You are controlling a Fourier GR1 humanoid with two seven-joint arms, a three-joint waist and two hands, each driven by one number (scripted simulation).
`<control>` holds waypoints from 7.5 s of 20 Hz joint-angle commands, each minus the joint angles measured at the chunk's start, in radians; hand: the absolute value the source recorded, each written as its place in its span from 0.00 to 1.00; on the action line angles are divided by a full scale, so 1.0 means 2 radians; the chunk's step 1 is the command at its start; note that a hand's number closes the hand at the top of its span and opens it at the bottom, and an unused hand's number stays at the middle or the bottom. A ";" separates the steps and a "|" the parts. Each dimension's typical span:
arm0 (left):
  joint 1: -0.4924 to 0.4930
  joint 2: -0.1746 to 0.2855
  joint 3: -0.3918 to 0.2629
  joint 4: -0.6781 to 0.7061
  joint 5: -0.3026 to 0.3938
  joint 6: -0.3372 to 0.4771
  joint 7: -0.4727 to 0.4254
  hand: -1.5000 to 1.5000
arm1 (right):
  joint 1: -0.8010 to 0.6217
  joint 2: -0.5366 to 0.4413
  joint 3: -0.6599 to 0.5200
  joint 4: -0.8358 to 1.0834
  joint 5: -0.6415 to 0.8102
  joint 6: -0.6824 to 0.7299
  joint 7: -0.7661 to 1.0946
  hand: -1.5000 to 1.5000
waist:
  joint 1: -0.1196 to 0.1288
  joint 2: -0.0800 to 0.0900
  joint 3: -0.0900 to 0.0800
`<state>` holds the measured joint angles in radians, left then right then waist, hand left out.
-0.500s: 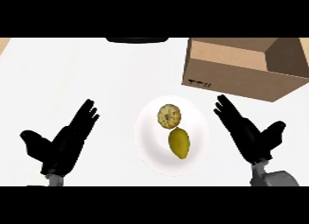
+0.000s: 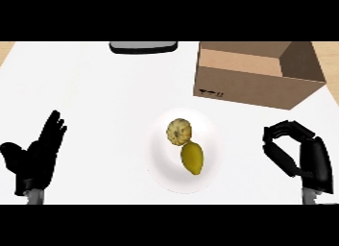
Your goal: Pick the lemon from the plate and place it in the cardboard box
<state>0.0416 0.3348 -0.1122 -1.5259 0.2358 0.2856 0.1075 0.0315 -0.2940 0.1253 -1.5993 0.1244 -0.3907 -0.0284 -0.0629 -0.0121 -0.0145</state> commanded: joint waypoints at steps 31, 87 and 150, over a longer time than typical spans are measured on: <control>-0.071 -0.006 0.028 0.092 -0.030 -0.010 -0.035 0.50 | 0.073 0.147 0.317 -0.267 0.600 0.237 0.664 0.00 | 0.040 0.007 0.007; -0.068 -0.062 0.026 0.101 -0.071 0.001 -0.034 0.50 | -0.122 0.147 0.240 0.040 0.429 0.126 0.727 0.00 | 0.033 0.005 0.007; -0.093 -0.067 0.079 0.117 -0.093 -0.037 -0.024 0.50 | -0.346 -0.079 -0.057 -0.052 0.264 0.368 0.211 1.00 | 0.038 0.008 0.007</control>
<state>-0.1052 0.1784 0.0112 -1.3157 0.0318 0.2311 0.0389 -0.5648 -0.4512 0.0711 -1.8871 0.6581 0.3759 0.4807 0.0085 0.0017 0.0000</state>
